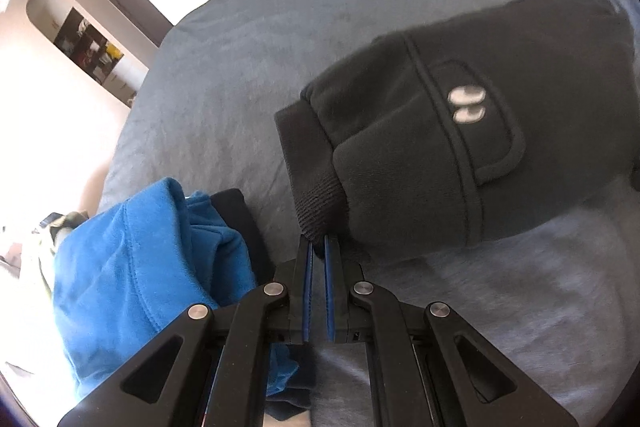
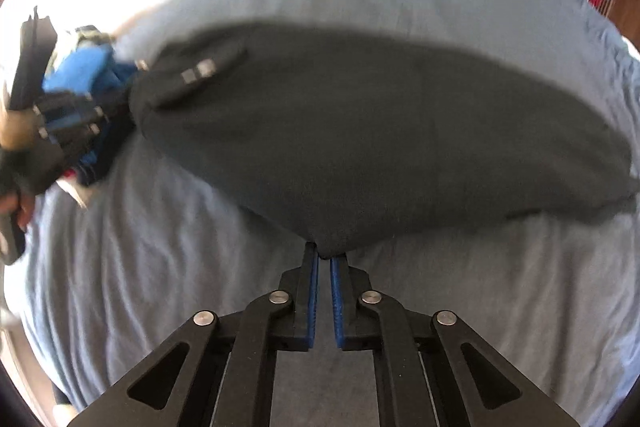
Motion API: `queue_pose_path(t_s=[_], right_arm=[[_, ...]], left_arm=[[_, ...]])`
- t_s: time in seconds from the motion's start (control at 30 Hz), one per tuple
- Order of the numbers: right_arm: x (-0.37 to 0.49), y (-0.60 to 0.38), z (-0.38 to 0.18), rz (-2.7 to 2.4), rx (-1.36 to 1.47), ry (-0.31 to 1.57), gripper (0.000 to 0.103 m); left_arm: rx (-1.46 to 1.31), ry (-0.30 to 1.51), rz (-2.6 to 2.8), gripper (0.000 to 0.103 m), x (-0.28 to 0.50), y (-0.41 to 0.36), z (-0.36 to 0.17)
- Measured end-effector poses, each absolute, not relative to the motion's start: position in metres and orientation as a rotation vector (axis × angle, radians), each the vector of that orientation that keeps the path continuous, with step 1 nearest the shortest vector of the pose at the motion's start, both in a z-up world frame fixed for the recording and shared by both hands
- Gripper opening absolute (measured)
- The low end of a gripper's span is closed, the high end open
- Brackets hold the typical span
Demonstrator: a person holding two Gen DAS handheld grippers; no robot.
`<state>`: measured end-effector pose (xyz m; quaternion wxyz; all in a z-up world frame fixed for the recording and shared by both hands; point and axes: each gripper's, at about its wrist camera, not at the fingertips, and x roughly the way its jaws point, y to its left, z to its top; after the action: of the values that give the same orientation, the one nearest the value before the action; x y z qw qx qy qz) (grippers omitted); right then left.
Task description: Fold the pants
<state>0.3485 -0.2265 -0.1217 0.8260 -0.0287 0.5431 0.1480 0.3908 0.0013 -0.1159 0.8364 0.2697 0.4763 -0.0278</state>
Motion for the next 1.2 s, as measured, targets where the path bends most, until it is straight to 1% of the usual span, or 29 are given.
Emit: queue_pose_path(t_s=[0.03,0.07,0.17,0.2,0.27,0.33,0.37,0.4,0.43,0.47,0.5,0.53,0.6,0.7,0.8,0.87,1.1,1.2], right_arm=[[0.349,-0.227,-0.128,0.311,-0.055,1.182,0.002],[0.348,-0.228,-0.134,0.303,-0.053,1.204,0.001],[0.343,-0.227,-0.138,0.287,-0.086,1.188,0.001],[0.340,-0.227,-0.134,0.281,-0.091,1.165,0.002],[0.333,-0.224,-0.122,0.265,-0.098,1.124,0.002],[0.325,-0.220,-0.106,0.239,-0.113,1.071,0.003],[0.320,-0.219,-0.096,0.231,-0.114,1.042,0.003],[0.317,-0.219,-0.088,0.235,-0.097,1.020,0.006],[0.314,-0.219,-0.083,0.240,-0.083,1.007,0.011],[0.311,-0.219,-0.076,0.246,-0.067,0.986,0.017],[0.308,-0.220,-0.070,0.252,-0.053,0.962,0.029],[0.306,-0.220,-0.066,0.255,-0.047,0.940,0.037],[0.307,-0.220,-0.059,0.249,-0.037,0.882,0.038],[0.328,-0.222,-0.049,0.255,-0.016,0.851,0.038],[0.353,-0.211,-0.044,0.279,-0.049,0.818,0.038],[0.375,-0.205,-0.047,0.288,-0.080,0.828,0.038],[0.432,-0.198,-0.060,0.288,-0.111,0.837,0.038],[0.447,-0.203,-0.071,0.269,-0.096,0.870,0.038]], left_arm=[[0.591,1.008,-0.047,0.006,0.392,0.001,-0.120],[0.611,1.009,-0.028,0.002,0.393,0.001,-0.124],[0.615,1.019,-0.044,0.002,0.392,0.002,-0.131],[0.623,1.007,-0.045,0.003,0.390,0.001,-0.130],[0.605,0.982,-0.047,0.008,0.383,0.002,-0.122],[0.544,0.959,-0.042,0.027,0.376,0.006,-0.108],[0.520,0.948,-0.043,0.033,0.372,0.008,-0.101],[0.497,0.938,-0.040,0.041,0.368,0.010,-0.094],[0.466,0.919,-0.049,0.043,0.363,0.011,-0.085],[0.451,0.905,-0.058,0.043,0.360,0.011,-0.078],[0.433,0.890,-0.066,0.043,0.356,0.011,-0.071],[0.407,0.872,-0.075,0.043,0.354,0.013,-0.065],[0.333,0.844,-0.093,0.043,0.359,0.020,-0.054],[0.265,0.830,-0.113,0.043,0.374,0.028,-0.046],[0.255,0.836,-0.124,0.043,0.394,0.032,-0.045],[0.245,0.856,-0.131,0.043,0.406,0.034,-0.046],[0.157,0.956,-0.137,0.042,0.457,0.032,-0.075],[0.177,0.981,-0.096,0.042,0.467,0.027,-0.090]])
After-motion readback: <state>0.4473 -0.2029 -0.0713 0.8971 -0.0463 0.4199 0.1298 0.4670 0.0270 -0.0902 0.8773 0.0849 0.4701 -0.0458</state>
